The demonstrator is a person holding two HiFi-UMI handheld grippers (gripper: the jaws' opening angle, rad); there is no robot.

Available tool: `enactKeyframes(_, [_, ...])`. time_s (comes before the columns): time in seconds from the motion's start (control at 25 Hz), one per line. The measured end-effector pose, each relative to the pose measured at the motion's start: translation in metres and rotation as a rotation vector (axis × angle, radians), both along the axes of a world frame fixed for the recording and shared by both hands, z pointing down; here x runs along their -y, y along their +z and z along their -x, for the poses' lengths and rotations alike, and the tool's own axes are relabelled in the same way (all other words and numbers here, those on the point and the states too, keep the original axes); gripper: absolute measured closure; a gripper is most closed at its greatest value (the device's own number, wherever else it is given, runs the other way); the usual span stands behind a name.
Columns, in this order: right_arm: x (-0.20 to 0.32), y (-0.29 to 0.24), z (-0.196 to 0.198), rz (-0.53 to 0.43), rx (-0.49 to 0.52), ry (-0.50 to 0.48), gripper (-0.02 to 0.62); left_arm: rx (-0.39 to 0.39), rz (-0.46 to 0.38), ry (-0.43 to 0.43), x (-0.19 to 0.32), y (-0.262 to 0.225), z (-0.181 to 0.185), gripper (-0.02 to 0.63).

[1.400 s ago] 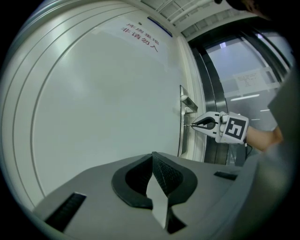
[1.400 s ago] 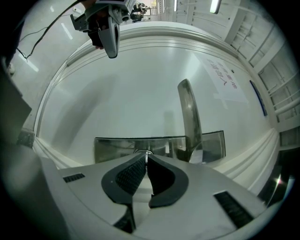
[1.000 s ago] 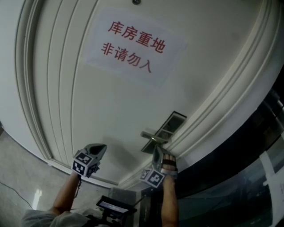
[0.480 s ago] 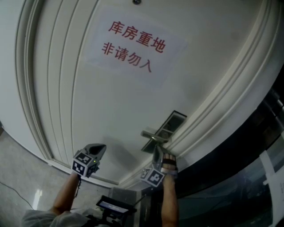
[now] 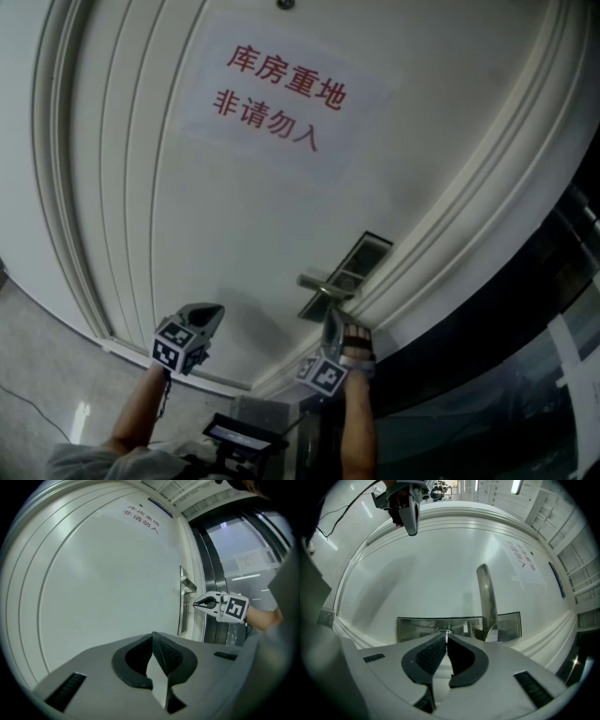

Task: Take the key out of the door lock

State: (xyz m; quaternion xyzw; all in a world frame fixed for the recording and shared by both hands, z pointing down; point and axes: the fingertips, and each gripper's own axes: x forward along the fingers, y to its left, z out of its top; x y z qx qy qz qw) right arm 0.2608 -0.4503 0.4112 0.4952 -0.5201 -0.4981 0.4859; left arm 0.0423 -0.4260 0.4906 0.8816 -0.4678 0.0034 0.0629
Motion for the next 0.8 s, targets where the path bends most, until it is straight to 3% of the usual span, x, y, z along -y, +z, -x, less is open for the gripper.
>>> enactKeyframes(0.8, [-0.009, 0.002, -0.001, -0.001, 0.001, 0.000, 0.574, 0.002, 0.004, -0.018, -0.012, 0.003, 0.006, 0.598])
